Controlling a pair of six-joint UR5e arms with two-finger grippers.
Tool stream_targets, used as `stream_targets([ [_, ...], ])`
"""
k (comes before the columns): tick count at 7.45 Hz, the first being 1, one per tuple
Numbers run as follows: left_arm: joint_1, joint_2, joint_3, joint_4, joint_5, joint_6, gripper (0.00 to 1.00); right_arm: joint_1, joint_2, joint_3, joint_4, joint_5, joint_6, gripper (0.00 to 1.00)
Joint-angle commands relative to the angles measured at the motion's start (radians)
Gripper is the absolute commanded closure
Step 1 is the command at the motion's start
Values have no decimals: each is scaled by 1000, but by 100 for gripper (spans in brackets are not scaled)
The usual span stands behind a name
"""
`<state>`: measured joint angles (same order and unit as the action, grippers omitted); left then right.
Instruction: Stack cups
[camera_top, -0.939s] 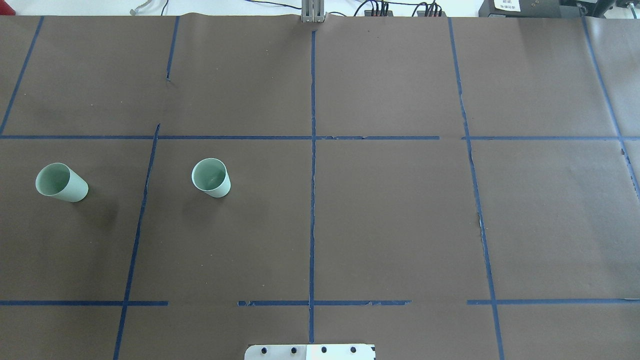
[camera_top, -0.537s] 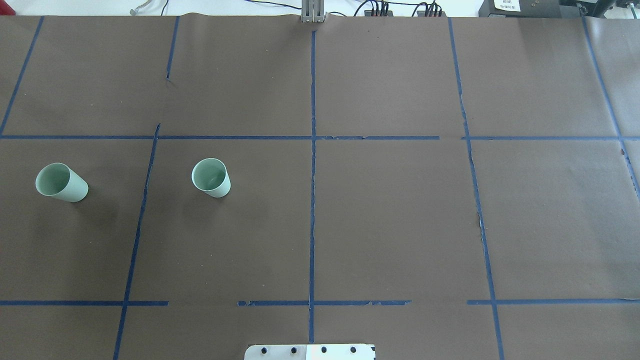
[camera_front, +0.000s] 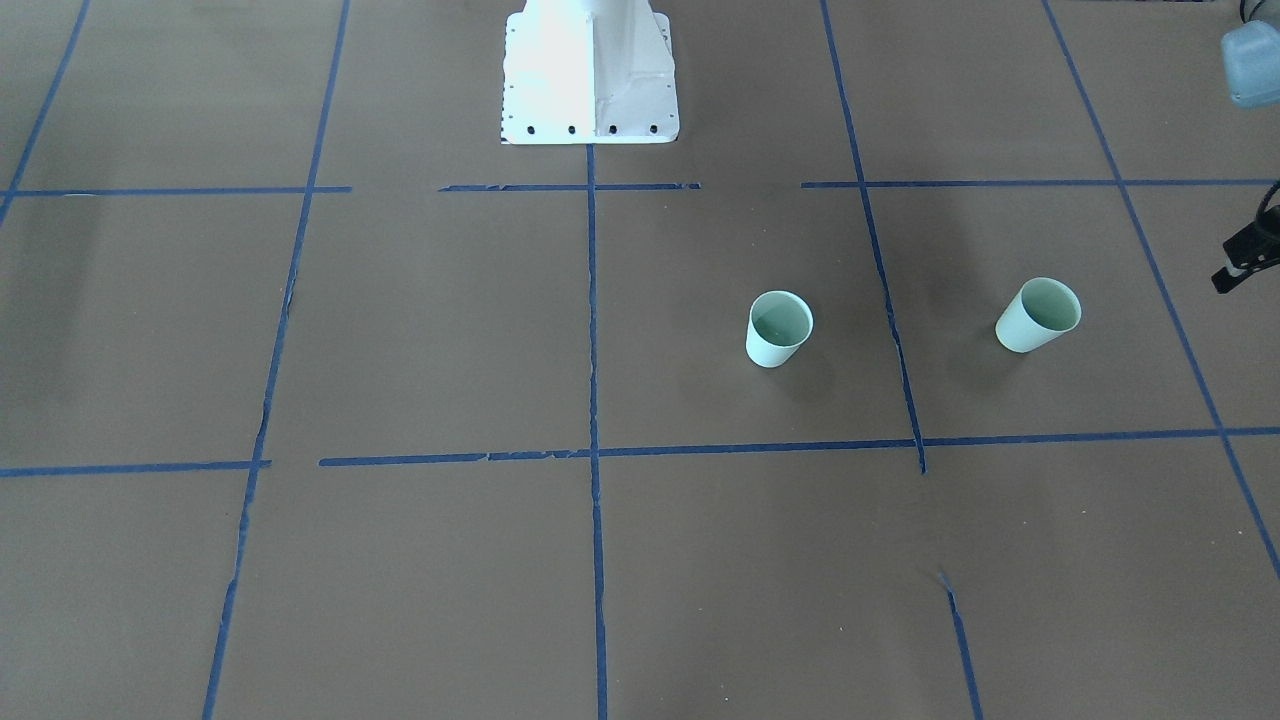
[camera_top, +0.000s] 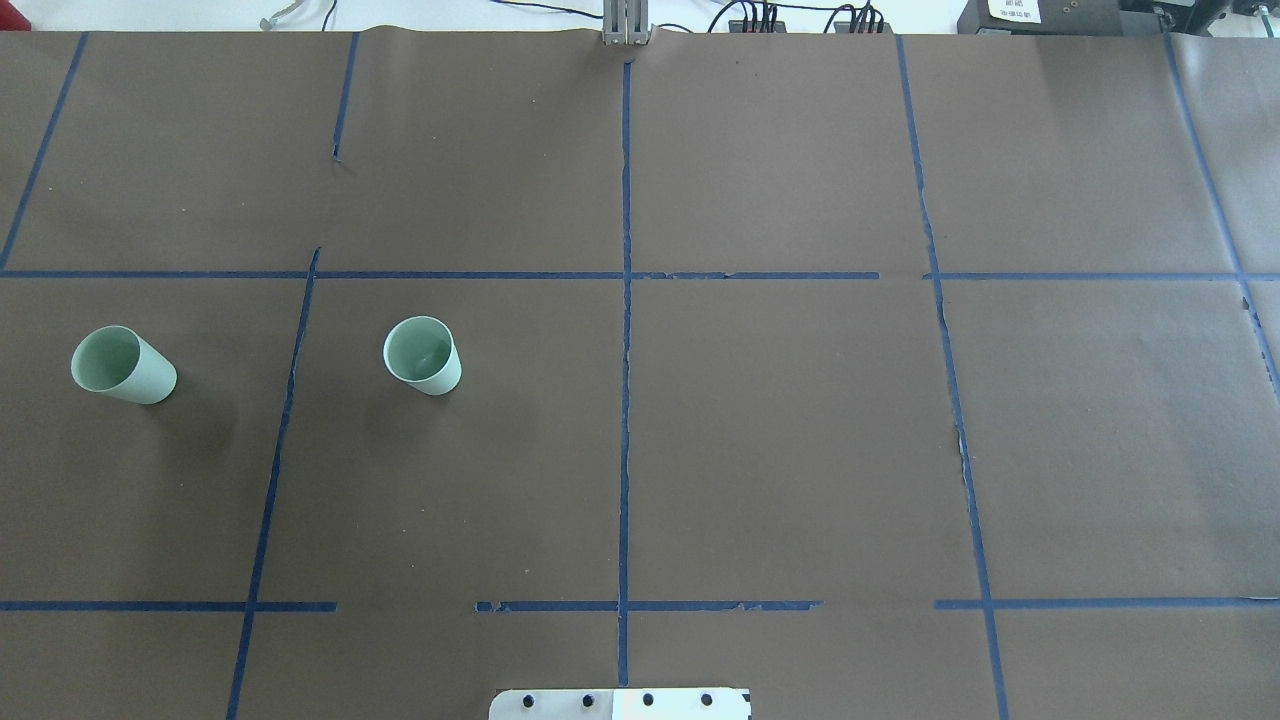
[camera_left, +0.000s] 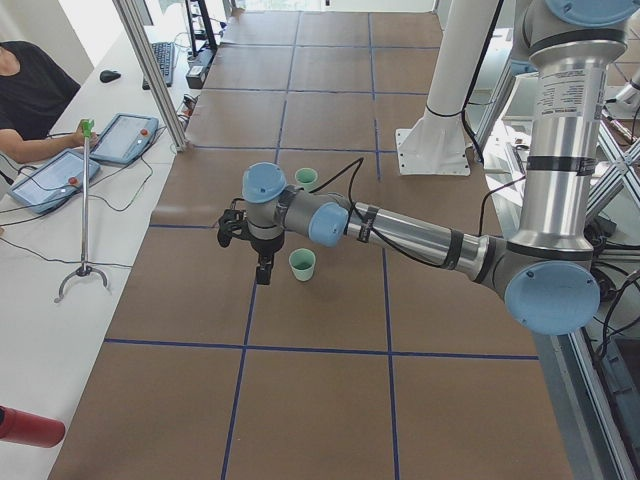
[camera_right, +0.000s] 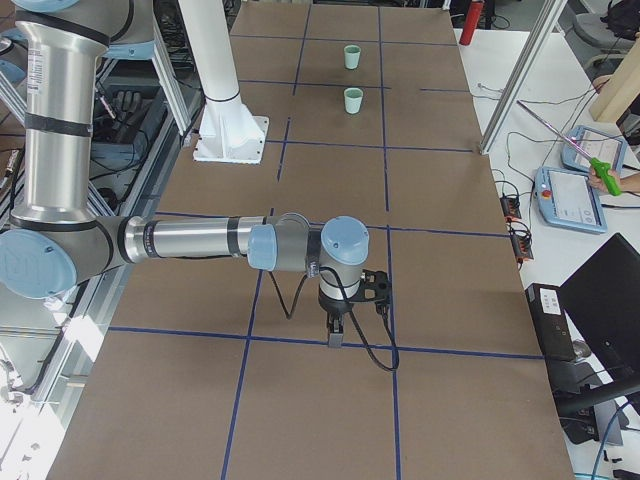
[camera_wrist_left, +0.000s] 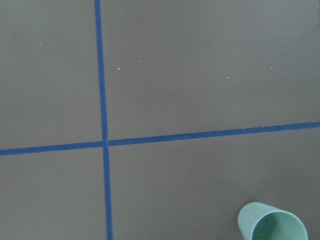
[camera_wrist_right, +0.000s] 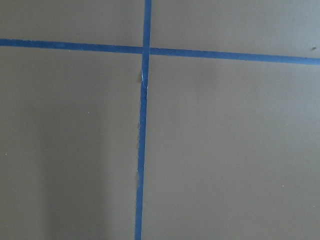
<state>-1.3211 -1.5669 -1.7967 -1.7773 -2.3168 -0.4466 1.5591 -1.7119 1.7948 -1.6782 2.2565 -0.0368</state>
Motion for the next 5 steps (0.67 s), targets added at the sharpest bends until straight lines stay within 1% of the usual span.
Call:
stream_targets([
  [1,161,103,37,-352,45,-315,0,1,0,0,0,0,0,0],
  [2,184,110,51,-375,45,-332,0,-1,0,0,0,0,0,0],
  [5,244,93,103,-378,47,-342,0,1,0,0,0,0,0,0],
])
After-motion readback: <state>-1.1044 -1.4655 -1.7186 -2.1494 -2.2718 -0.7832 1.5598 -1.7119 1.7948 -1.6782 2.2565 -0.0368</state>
